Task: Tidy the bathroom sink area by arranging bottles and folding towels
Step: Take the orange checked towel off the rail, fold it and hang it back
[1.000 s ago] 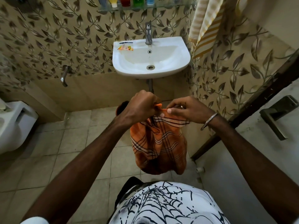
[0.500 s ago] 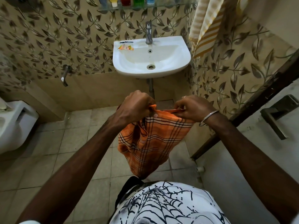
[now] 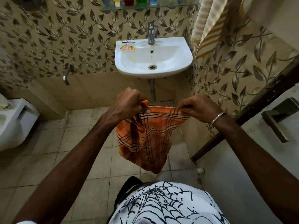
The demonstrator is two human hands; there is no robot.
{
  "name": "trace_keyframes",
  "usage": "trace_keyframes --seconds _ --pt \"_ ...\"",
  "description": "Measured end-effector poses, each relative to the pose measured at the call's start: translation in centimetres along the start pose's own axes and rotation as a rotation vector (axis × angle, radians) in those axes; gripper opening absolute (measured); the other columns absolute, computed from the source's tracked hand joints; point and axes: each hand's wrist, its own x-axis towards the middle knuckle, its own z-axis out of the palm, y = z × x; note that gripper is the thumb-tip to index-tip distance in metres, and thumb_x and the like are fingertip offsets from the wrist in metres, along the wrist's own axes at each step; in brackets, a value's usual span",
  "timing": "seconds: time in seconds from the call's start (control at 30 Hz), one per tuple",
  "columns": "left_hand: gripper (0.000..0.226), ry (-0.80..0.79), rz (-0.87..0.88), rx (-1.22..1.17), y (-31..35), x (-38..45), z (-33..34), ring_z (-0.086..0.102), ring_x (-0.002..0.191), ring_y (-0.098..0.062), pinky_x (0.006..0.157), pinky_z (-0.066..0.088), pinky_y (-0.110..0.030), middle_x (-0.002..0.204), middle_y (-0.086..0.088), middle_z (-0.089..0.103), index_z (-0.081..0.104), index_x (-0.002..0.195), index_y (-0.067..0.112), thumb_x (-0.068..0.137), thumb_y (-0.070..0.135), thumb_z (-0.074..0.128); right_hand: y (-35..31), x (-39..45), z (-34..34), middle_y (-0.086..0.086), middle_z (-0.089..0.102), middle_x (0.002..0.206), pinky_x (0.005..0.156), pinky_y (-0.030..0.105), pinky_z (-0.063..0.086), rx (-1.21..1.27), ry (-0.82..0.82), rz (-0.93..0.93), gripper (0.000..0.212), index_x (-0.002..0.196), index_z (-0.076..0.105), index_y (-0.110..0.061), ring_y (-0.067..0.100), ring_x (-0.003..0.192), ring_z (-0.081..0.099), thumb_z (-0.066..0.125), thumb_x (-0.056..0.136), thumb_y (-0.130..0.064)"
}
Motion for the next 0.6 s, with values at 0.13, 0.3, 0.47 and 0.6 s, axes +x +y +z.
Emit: trace_keyframes --seconds 0.13,0.3,0.47,0.6 --pt "0.017 0.015 -0.004 -0.019 -0.2 0.1 0.2 0.066 0.057 -0.008 0.051 0.048 -0.025 0.063 0.006 0.068 0.076 0.076 0.012 0.074 0.026 0.086 0.4 0.3 0.3 0.0 0.072 0.092 0.07 0.029 0.038 -0.057 0.093 -0.003 0.011 0.092 0.077 -0.017 0.014 0.091 0.052 0.079 0.082 -0.021" --pt "0.018 0.014 -0.013 -0.031 -0.4 0.3 0.3 0.067 0.058 -0.009 0.052 0.054 -0.032 0.065 0.005 0.07 0.077 0.077 0.012 0.074 0.027 0.085 0.4 0.0 -0.4 -0.011 0.07 0.085 0.072 0.029 0.055 0.133 0.018 0.092 0.014 0.084 0.069 -0.027 0.009 0.086 0.066 0.079 0.082 -0.018" --pt "0.019 0.124 -0.077 -0.088 0.0 0.2 0.3 0.068 0.063 -0.006 0.056 0.059 -0.032 0.073 0.003 0.072 0.075 0.082 0.013 0.078 0.03 0.082 0.5 -0.2 -0.4 0.001 0.07 0.085 0.064 0.031 0.059 0.288 0.059 0.138 0.024 0.086 0.065 -0.024 0.018 0.081 0.069 0.083 0.077 -0.011" --pt "0.033 0.447 -0.347 -0.054 0.1 0.7 0.1 0.055 0.05 -0.007 0.047 0.037 -0.019 0.059 0.006 0.059 0.06 0.067 0.023 0.087 0.048 0.07 0.6 -0.5 -0.9 0.002 0.073 0.093 0.07 0.029 0.056 0.428 -0.124 0.234 0.021 0.086 0.073 -0.026 0.012 0.087 0.068 0.073 0.085 -0.005"
